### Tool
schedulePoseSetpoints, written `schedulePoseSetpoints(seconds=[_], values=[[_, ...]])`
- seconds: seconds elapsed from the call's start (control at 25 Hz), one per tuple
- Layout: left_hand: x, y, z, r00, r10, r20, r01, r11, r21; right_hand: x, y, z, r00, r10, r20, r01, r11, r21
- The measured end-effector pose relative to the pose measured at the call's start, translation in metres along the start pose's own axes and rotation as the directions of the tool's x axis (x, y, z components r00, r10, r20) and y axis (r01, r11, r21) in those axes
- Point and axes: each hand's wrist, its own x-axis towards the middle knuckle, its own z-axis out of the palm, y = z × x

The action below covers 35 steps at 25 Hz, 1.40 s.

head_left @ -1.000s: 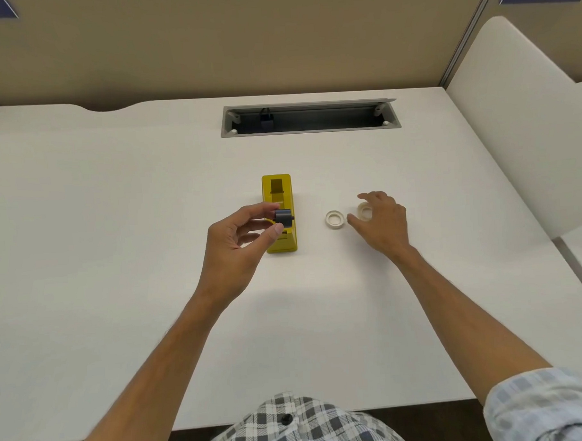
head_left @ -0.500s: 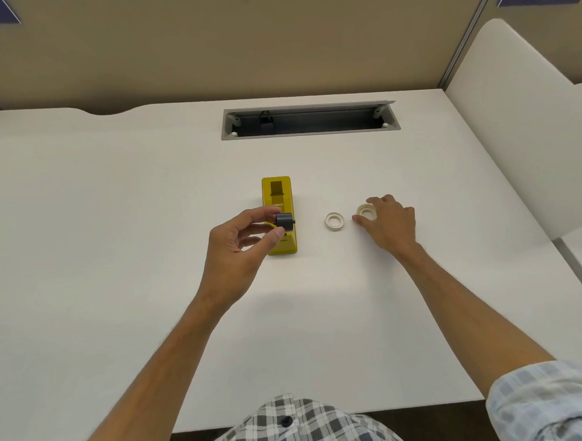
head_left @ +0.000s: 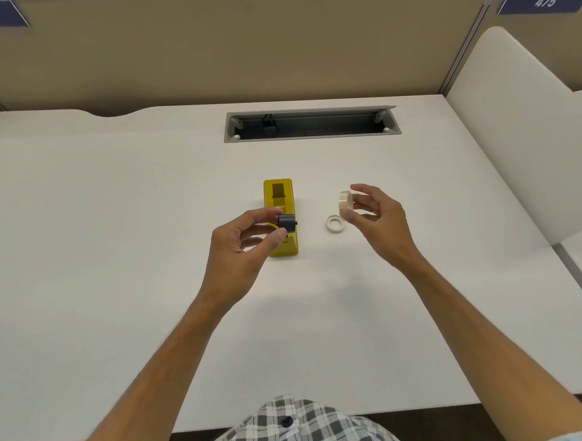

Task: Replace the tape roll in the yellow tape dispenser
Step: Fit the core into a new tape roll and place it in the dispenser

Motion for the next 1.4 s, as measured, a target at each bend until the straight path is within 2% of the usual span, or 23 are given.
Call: schedulePoseSetpoints(seconds=[0.28,0.44,0.96,1.4], values=[[-0.001,0.005,0.005,1.000,0.014,0.007,-0.014,1.000,0.007,-0.037,-0.040,0.016,0.978,-0.044,0.206,0.003,0.980,0.198],[-0.001,0.007,0.005,1.000,0.022,0.008,-0.022,1.000,0.015,-0.049,-0.055,0.023,0.950,-0.097,0.295,0.027,0.973,0.231],[-0.003,0.010,0.004,1.000,0.017,-0.005,-0.017,1.000,0.018,-0.054,-0.065,0.027,0.920,-0.169,0.353,0.092,0.970,0.226],[-0.004,0.010,0.002,0.999,0.031,0.020,-0.032,0.999,0.028,-0.051,-0.069,0.026,0.913,-0.201,0.354,0.176,0.979,0.102]])
